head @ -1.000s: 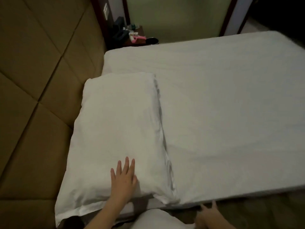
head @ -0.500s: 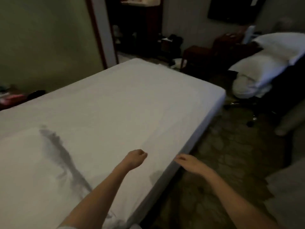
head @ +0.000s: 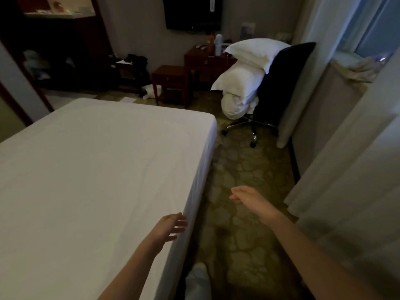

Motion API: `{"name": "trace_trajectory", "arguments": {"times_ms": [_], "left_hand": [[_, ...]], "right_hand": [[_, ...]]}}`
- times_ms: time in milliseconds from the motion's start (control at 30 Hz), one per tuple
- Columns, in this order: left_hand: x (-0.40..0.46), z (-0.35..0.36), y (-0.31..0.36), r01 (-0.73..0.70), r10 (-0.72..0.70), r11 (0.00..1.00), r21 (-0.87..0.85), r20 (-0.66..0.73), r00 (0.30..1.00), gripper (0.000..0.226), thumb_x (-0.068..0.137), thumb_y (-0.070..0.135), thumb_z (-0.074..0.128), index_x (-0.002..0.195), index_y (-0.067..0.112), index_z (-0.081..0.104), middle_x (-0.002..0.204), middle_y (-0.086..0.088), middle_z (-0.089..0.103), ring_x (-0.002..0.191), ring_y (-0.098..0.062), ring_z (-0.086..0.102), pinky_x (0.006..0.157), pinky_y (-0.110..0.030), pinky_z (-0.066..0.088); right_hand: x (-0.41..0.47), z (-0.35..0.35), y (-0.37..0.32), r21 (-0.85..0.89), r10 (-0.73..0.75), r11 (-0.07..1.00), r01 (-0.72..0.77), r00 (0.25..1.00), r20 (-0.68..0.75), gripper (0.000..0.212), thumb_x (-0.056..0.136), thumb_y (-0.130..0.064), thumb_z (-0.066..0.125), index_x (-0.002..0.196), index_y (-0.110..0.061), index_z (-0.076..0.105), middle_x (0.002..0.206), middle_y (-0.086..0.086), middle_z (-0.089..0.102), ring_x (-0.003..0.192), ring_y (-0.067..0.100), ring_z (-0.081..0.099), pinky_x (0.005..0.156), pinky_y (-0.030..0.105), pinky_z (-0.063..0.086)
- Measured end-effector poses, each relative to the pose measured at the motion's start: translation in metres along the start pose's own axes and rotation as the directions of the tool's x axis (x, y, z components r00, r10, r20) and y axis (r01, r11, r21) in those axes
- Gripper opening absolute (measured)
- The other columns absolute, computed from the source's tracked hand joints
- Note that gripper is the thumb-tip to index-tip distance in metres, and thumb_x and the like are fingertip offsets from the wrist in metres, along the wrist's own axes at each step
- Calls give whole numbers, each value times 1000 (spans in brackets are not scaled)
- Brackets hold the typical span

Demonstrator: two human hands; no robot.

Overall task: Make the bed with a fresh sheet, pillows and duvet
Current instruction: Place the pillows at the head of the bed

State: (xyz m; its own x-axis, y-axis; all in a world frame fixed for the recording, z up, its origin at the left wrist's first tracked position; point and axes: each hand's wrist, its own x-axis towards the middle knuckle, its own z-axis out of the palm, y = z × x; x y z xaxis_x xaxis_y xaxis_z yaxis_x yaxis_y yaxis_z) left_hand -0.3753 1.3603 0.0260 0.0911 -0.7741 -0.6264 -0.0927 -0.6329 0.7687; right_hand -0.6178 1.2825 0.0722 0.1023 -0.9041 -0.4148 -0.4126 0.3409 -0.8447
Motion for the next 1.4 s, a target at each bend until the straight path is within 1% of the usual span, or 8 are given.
{"name": "trace_trajectory", "arguments": {"times_ms": [167, 333, 533, 700, 767, 933, 1100, 1400], "left_hand": [[75, -10, 41, 32, -33, 999, 21, 21, 999, 30, 101, 30, 40, 109, 12, 63, 109, -5, 69, 101, -21, 64, 83, -31, 44], [152, -18, 122, -29, 27, 999, 38, 42, 999, 30, 101, 30, 40, 109, 12, 63, 108, -5, 69, 101, -20, 64, 85, -32, 43], [235, 5, 241, -87, 84, 996, 28, 105, 991, 28, 101, 29, 40, 103, 14, 64, 108, -7, 69, 96, -19, 65, 82, -31, 45], [319, 38, 341, -181, 169, 979, 91, 130, 977, 31, 101, 30, 42, 112, 8, 62, 109, -7, 66, 104, -22, 62, 85, -31, 46], [355, 52, 375, -202, 189, 973, 111, 122, 974, 30, 100, 30, 43, 112, 8, 62, 109, -8, 65, 103, -23, 62, 87, -32, 47], [437, 77, 440, -176, 167, 981, 86, 102, 981, 30, 100, 30, 46, 112, 7, 62, 112, -9, 65, 101, -24, 63, 89, -33, 49], [503, 90, 477, -116, 110, 991, 69, 96, 989, 31, 100, 33, 45, 112, 9, 61, 111, -8, 65, 99, -23, 65, 81, -28, 52], [669, 99, 550, 32, -30, 999, -11, 99, 995, 33, 100, 35, 43, 109, 9, 63, 107, -7, 69, 99, -21, 65, 87, -34, 47]], "right_hand": [[81, -10, -34, 98, 34, 995, -32, 999, -20, 32, 100, -11, 46, 128, 4, 52, 126, 23, 58, 123, 31, 52, 53, -2, 39], [159, -21, -46, 121, 125, 986, -119, 991, -42, 31, 98, -7, 50, 127, 1, 55, 114, 7, 61, 114, 22, 53, 83, 17, 41], [221, -30, -32, 206, 339, 927, -312, 935, -107, 38, 96, -8, 54, 133, -2, 49, 129, 16, 56, 114, 26, 56, 77, 23, 45], [311, -64, -31, 276, 452, 861, -427, 892, -28, 44, 96, -16, 55, 137, -6, 44, 114, 12, 56, 103, 24, 56, 87, 33, 51], [356, -87, -45, 303, 440, 863, -403, 896, -60, 41, 97, -14, 55, 136, -3, 46, 121, 15, 55, 109, 27, 56, 80, 25, 50], [459, -159, -109, 276, 358, 901, -336, 933, -35, 36, 98, -25, 54, 132, -18, 48, 119, 1, 54, 106, 16, 52, 93, 33, 43], [562, -228, -194, 271, 212, 944, -189, 976, -56, 33, 99, -20, 50, 132, -16, 51, 126, 6, 56, 118, 21, 51, 104, 41, 39], [769, -283, -275, 300, 108, 951, -69, 987, -116, 32, 98, -27, 53, 129, -16, 55, 128, 4, 55, 114, 19, 51, 96, 37, 42]]}}
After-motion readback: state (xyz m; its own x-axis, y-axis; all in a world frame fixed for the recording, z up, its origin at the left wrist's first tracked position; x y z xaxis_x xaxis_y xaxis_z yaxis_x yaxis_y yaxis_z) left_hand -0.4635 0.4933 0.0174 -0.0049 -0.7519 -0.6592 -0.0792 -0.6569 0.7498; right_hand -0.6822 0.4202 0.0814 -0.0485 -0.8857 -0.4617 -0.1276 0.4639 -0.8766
